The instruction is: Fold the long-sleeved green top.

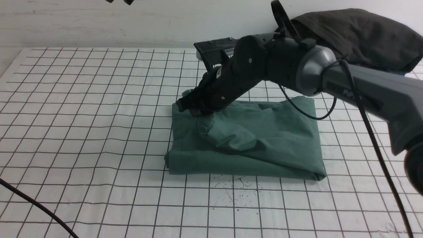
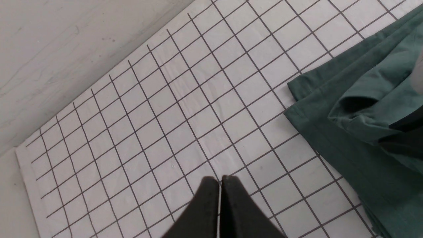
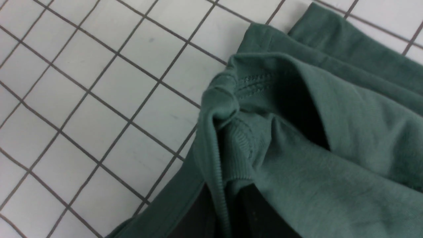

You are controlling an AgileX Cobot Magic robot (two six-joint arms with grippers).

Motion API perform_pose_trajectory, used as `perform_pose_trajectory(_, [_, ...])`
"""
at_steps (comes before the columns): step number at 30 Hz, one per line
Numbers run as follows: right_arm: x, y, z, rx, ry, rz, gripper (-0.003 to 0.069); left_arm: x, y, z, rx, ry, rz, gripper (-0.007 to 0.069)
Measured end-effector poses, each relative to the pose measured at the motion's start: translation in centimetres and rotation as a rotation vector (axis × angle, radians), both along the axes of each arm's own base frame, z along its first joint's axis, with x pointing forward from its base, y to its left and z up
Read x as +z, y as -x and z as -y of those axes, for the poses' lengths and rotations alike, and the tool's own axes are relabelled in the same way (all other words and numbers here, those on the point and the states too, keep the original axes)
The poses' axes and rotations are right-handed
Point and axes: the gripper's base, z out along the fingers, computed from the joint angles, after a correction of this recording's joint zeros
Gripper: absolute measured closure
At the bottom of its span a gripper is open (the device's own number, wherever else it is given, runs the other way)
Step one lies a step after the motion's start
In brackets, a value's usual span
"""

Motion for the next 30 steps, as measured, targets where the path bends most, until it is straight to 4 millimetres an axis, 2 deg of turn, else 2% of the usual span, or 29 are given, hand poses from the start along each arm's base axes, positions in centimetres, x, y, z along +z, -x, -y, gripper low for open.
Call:
perform_pose_trajectory(1, [0.0,0.0,0.0,-0.002,-0.005,-0.003,0.0585,0.0,0.0,0.0,0.0,0.001,0.0,0.0632])
perform_pose_trajectory(4, [0.3,0.0,-0.3,-0.01,-0.047,-0.018,0.0447,0.0,0.0,0.1,-0.005,0.011,-0.004,0.0632])
perform_pose_trajectory(5, [0.3,0.0,-0.3,-0.009,-0.046,-0.018,0.0438,0.0,0.0,0.1,-0.005,0.011,-0.004,0.0632])
perform_pose_trajectory(8, [1.5,-0.1,-0.5,0.007,-0.048,-0.009,0.0289,0.0,0.0,0.1,-0.005,0.013,-0.004,0.0632])
perform_pose_trajectory(11, [2.8,-0.2,-0.3,0.057,0.018,0.027,0.0225,0.0,0.0,0.1,-0.005,0.013,-0.004,0.0632])
perform_pose_trajectory(13, [3.1,-0.2,0.1,0.092,0.089,0.048,0.0223,0.0,0.0,0.1,-0.005,0.013,-0.004,0.0632])
perform_pose_trajectory(17, [2.9,-0.2,0.9,0.119,0.204,0.06,0.0263,0.0,0.0,0.1,-0.005,0.013,-0.004,0.0632])
perform_pose_trajectory(19, [2.1,-0.3,1.1,0.124,0.256,0.045,0.035,0.0,0.0,0.1,-0.006,0.014,-0.004,0.0632])
perform_pose_trajectory(20, [2.0,-0.3,1.1,0.124,0.258,0.044,0.035,0.0,0.0,0.1,-0.006,0.014,-0.004,0.0632])
perform_pose_trajectory(21, [0.9,-0.5,1.0,0.122,0.266,0.012,0.0414,0.0,0.1,0.2,-0.009,0.02,-0.006,0.0632])
perform_pose_trajectory(26, [-4.7,0.1,-0.9,0.141,0.203,-0.201,0.0608,0.0,0.2,0.6,-0.027,0.059,-0.018,0.0632])
perform_pose_trajectory(28, [-6.3,0.7,-1.9,0.179,0.189,-0.251,0.0647,0.0,0.2,0.7,-0.032,0.069,-0.021,0.0632])
perform_pose_trajectory(30, [-6.3,0.9,-2.3,0.213,0.172,-0.262,0.0662,0.0,0.2,0.7,-0.034,0.075,-0.024,0.0632])
